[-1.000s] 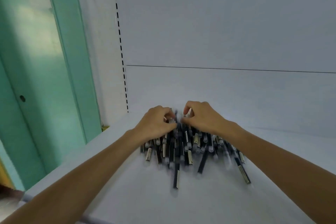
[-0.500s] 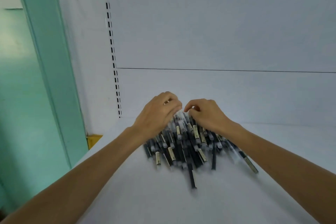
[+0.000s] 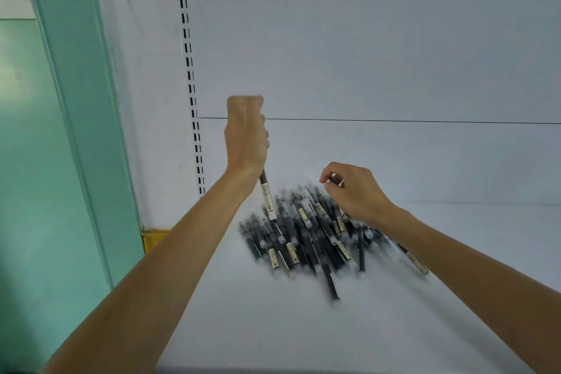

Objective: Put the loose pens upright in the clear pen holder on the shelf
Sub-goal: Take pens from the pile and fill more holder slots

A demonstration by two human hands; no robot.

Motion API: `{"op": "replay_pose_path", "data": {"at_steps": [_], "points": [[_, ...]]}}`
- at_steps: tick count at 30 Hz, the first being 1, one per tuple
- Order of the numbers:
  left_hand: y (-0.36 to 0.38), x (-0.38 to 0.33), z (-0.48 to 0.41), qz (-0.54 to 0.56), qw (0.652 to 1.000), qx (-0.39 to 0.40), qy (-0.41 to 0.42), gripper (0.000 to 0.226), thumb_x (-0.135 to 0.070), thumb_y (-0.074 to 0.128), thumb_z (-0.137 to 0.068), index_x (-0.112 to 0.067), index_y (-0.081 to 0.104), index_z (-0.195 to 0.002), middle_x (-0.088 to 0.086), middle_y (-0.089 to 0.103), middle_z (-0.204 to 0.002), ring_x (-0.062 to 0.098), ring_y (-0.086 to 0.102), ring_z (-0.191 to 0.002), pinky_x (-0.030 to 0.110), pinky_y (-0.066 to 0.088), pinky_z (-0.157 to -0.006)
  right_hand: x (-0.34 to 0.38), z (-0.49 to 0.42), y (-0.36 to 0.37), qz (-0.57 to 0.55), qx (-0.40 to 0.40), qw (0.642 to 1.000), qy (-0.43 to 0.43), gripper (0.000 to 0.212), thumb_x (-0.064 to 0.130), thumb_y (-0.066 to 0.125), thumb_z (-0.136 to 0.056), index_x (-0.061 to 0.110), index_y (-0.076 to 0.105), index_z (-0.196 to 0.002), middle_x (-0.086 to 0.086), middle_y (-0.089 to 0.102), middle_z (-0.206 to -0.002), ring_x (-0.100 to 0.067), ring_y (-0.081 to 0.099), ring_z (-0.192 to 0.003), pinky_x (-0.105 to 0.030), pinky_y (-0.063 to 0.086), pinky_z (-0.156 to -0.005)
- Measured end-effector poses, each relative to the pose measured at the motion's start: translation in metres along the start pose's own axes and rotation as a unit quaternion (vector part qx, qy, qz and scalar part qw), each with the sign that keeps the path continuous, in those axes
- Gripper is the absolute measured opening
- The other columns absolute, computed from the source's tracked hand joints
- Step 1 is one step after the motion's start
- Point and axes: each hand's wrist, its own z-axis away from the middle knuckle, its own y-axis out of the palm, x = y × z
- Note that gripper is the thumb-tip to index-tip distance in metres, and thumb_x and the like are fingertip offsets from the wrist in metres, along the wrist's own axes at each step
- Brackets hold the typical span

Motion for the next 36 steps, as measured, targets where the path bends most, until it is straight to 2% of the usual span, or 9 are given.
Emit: {"op": "replay_pose_path", "data": {"at_steps": [2,5,8,12,17,24,29,32,36], "points": [[-0.010,0.005,-0.002,0.000,0.994,0.042,-0.103,0.018,-0.003,0.031,-0.087,-0.015,0.036,-0.074,-0.002,0.030,-0.068,0.007,0.029,-0.047,0.017,0.029,-0.037,-0.002,0.000,0.000,-0.005,-0.002,1.000,0.010,0.019,0.006,0.045,-0.093,0.011,0.062,-0.100,0.000,0.055,-0.084,-0.004,0.046,-0.064,-0.014,0.036,-0.056],[-0.022,0.024,0.007,-0.041,0.967,0.096,-0.232,0.019,-0.005,0.028,-0.097,-0.015,0.035,-0.111,0.007,0.039,-0.087,0.013,0.043,-0.055,0.018,0.043,-0.038,-0.004,0.001,0.004,0.001,-0.001,1.000,0.008,0.019,0.006,0.046,-0.092,0.010,0.063,-0.099,-0.005,0.059,-0.087,-0.007,0.047,-0.065,-0.015,0.037,-0.057],[-0.027,0.044,0.018,-0.141,0.923,0.187,-0.306,0.021,-0.006,0.033,-0.098,-0.012,0.044,-0.115,0.010,0.047,-0.087,0.011,0.040,-0.048,0.014,0.034,-0.033,-0.004,0.003,0.009,0.003,0.014,1.000,0.006,0.017,0.007,0.049,-0.091,0.010,0.064,-0.099,-0.004,0.058,-0.087,-0.008,0.048,-0.065,-0.015,0.038,-0.057],[-0.023,0.072,0.020,-0.423,0.847,0.265,-0.183,0.024,-0.030,0.055,-0.092,-0.012,0.051,-0.075,0.001,0.049,-0.067,0.011,0.045,-0.050,0.017,0.037,-0.044,-0.003,0.004,0.012,-0.008,0.006,1.000,0.009,0.017,0.008,0.050,-0.090,0.013,0.065,-0.097,-0.002,0.059,-0.087,-0.003,0.049,-0.065,-0.013,0.038,-0.058],[-0.008,0.085,0.016,-0.517,0.803,0.261,-0.139,0.048,-0.033,0.060,-0.087,-0.009,0.035,-0.055,0.002,0.035,-0.054,0.014,0.034,-0.047,0.021,0.028,-0.044,-0.005,0.007,0.010,-0.013,-0.003,1.000,0.015,0.016,0.008,0.051,-0.089,0.013,0.065,-0.095,-0.005,0.062,-0.089,-0.008,0.050,-0.066,-0.019,0.041,-0.062],[-0.003,0.085,0.016,-0.370,0.890,0.209,-0.164,0.040,-0.024,0.043,-0.094,-0.013,0.034,-0.056,0.000,0.031,-0.053,0.014,0.028,-0.045,0.023,0.030,-0.048,-0.017,0.008,0.003,-0.015,-0.022,1.000,0.011,0.017,0.008,0.050,-0.089,0.016,0.064,-0.096,-0.003,0.061,-0.088,-0.004,0.050,-0.065,-0.014,0.039,-0.061],[0.012,0.057,0.020,-0.227,0.945,0.162,-0.171,0.030,-0.030,0.031,-0.099,-0.010,0.046,-0.083,0.002,0.049,-0.074,0.014,0.036,-0.055,0.025,0.030,-0.050,-0.027,0.007,-0.009,-0.049,-0.081,0.995,0.015,0.019,0.006,0.048,-0.092,0.019,0.060,-0.101,0.000,0.059,-0.094,-0.012,0.059,-0.068,-0.008,0.043,-0.054],[0.025,0.037,0.029,-0.221,0.947,0.193,-0.130,0.027,-0.032,0.028,-0.101,-0.014,0.041,-0.086,0.002,0.044,-0.074,0.013,0.036,-0.057,0.022,0.028,-0.049,-0.033,0.012,-0.025,-0.084,-0.129,0.988,0.009,0.029,0.004,0.045,-0.095,0.020,0.055,-0.117,-0.007,0.059,-0.097,-0.023,0.065,-0.068,-0.014,0.050,-0.053],[0.059,0.017,0.051,-0.222,0.936,0.260,-0.080,0.017,-0.033,0.027,-0.101,-0.024,0.029,-0.115,0.002,0.042,-0.069,0.015,0.038,-0.056,0.025,0.033,-0.049,-0.054,0.027,-0.060,-0.028,-0.195,0.980,-0.008,0.052,0.004,0.044,-0.094,0.030,0.039,-0.138,-0.007,0.058,-0.090,-0.027,0.063,-0.074,-0.039,0.054,-0.068]]}}
